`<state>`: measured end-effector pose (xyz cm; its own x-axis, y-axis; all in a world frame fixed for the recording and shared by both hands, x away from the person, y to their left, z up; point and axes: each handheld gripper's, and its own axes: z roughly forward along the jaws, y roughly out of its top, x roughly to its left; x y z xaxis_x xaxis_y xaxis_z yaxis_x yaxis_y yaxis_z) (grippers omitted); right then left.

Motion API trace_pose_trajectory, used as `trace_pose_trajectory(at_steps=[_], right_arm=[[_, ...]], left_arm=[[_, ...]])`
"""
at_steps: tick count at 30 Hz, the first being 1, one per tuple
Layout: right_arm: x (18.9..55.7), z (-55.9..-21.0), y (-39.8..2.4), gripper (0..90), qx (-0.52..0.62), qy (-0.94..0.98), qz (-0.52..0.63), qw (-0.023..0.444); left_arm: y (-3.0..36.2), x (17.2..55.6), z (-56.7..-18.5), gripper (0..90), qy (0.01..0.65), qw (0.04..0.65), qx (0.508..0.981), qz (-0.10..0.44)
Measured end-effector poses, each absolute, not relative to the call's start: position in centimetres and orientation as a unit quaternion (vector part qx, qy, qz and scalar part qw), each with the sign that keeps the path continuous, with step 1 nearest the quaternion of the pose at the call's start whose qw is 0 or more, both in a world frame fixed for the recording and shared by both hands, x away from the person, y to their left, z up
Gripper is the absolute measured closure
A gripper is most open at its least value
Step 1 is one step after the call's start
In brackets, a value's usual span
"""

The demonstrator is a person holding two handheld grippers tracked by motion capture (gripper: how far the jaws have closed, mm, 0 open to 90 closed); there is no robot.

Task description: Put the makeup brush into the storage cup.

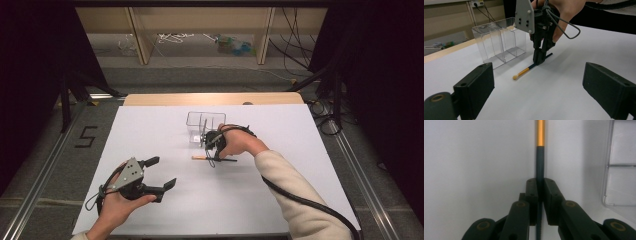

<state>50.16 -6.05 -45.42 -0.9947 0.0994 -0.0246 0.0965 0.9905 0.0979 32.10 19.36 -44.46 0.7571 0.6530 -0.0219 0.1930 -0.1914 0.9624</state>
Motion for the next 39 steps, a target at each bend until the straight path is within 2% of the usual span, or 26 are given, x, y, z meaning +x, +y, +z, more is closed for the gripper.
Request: trace_pose_trajectory(at_steps=[24, 39], right_arm=[[49.5, -44.5, -7.1, 83.7, 0.044, 0.994, 0.095, 0.030], [47.6, -42.5, -9.8, 83.8, 0.063, 0.975, 0.210, 0.044]], left_arm=[[19.4, 32.1, -44.5, 10.5, 0.286, 0.566, 0.746, 0.204], [19.3, 32.2, -44.6, 11.2, 0.291, 0.565, 0.746, 0.201]])
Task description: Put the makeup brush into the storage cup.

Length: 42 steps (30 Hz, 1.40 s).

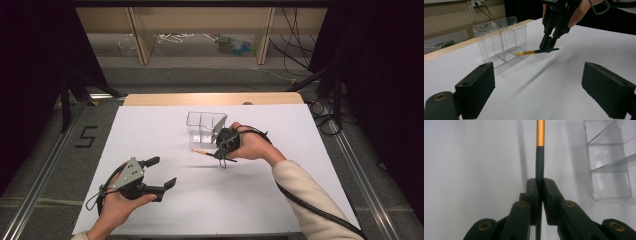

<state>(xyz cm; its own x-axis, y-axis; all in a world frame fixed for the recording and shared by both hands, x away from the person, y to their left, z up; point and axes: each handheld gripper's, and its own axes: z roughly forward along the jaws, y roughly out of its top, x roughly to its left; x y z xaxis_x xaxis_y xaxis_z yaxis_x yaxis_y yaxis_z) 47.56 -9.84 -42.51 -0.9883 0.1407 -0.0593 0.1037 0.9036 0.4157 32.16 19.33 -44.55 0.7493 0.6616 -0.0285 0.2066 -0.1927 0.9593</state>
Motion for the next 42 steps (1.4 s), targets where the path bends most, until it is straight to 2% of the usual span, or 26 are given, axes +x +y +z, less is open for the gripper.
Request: trace_pose_trajectory(at_steps=[15, 42], right_arm=[[45.4, -42.5, -13.3, 83.7, 0.101, 0.945, 0.307, 0.057], [43.7, -42.8, -15.0, 83.7, 0.122, 0.899, 0.415, 0.070]], left_arm=[[19.1, 32.3, -44.7, 12.5, 0.290, 0.567, 0.748, 0.189], [19.2, 32.2, -44.6, 13.0, 0.291, 0.564, 0.748, 0.195]])
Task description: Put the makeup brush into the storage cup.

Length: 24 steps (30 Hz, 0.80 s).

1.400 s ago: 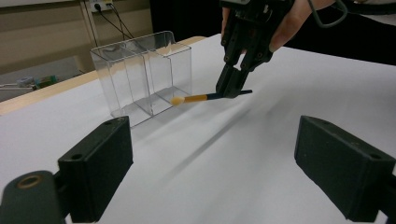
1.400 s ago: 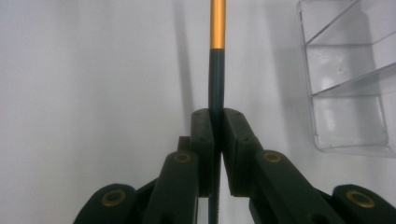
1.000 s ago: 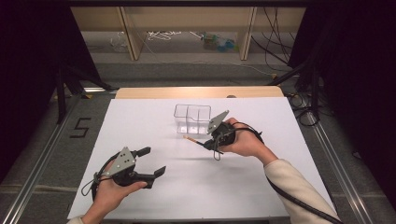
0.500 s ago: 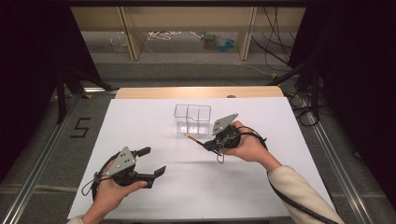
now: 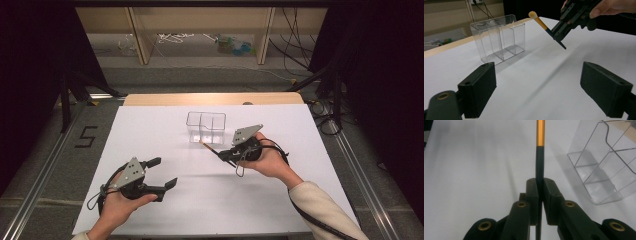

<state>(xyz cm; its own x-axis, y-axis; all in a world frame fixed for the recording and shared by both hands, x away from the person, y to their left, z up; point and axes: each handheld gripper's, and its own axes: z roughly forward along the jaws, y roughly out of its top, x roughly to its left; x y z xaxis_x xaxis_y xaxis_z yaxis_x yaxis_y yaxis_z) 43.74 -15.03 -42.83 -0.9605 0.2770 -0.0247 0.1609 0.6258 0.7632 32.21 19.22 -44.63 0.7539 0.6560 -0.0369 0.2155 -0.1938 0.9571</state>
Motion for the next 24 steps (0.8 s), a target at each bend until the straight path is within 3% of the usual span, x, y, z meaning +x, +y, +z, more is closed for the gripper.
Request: trace_pose_trajectory(at_steps=[24], right_arm=[[42.87, -43.20, -15.58, 83.7, 0.140, 0.866, 0.477, 0.050]], left_arm=[[19.26, 32.20, -44.61, 13.8, 0.291, 0.563, 0.747, 0.198]])
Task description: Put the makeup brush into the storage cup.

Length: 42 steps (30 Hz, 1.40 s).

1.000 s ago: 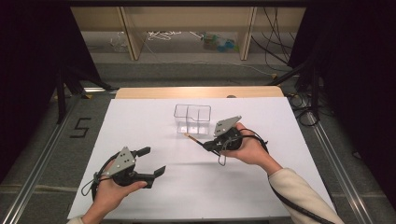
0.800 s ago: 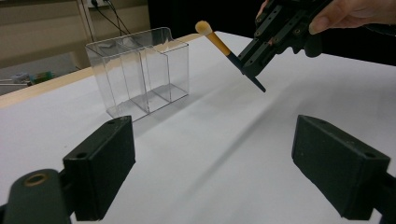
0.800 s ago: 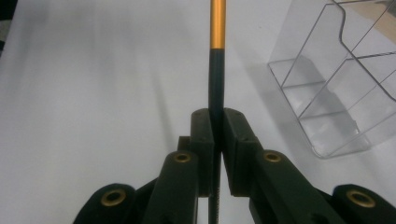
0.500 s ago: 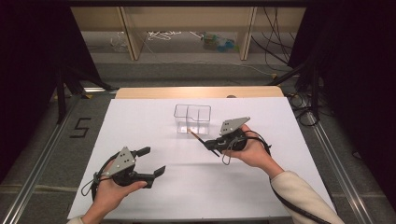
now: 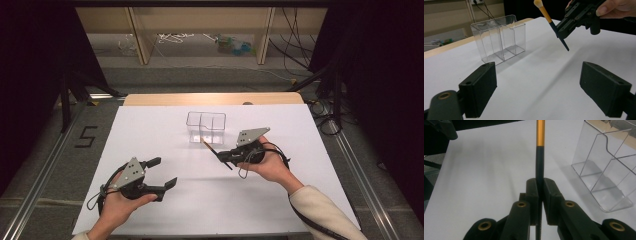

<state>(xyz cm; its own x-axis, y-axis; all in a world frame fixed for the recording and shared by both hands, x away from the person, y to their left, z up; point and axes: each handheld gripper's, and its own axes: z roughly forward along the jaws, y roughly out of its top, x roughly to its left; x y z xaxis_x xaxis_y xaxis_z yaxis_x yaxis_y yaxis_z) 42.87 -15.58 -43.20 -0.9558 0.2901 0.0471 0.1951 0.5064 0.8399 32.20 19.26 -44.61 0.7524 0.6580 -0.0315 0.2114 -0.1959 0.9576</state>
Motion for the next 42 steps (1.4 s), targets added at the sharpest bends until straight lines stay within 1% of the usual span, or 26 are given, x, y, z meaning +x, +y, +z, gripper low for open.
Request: trace_pose_trajectory(at_steps=[26, 30, 39, 40, 42], right_arm=[[41.8, -43.5, -15.3, 83.7, 0.141, 0.837, 0.527, 0.044], [41.8, -43.5, -15.4, 83.7, 0.143, 0.830, 0.539, 0.029], [41.6, -43.6, -15.0, 83.7, 0.134, 0.818, 0.559, 0.016], [41.5, -43.6, -15.0, 83.7, 0.139, 0.819, 0.556, 0.006], [41.5, -43.5, -15.0, 83.7, 0.136, 0.818, 0.559, 0.015]], left_arm=[[19.2, 32.2, -44.6, 14.7, 0.293, 0.565, 0.746, 0.198], [19.3, 32.2, -44.7, 14.6, 0.298, 0.566, 0.743, 0.198], [19.3, 32.3, -44.7, 14.6, 0.297, 0.567, 0.743, 0.196], [19.3, 32.3, -44.7, 14.6, 0.297, 0.567, 0.743, 0.197], [19.3, 32.3, -44.7, 14.6, 0.297, 0.567, 0.743, 0.196]])
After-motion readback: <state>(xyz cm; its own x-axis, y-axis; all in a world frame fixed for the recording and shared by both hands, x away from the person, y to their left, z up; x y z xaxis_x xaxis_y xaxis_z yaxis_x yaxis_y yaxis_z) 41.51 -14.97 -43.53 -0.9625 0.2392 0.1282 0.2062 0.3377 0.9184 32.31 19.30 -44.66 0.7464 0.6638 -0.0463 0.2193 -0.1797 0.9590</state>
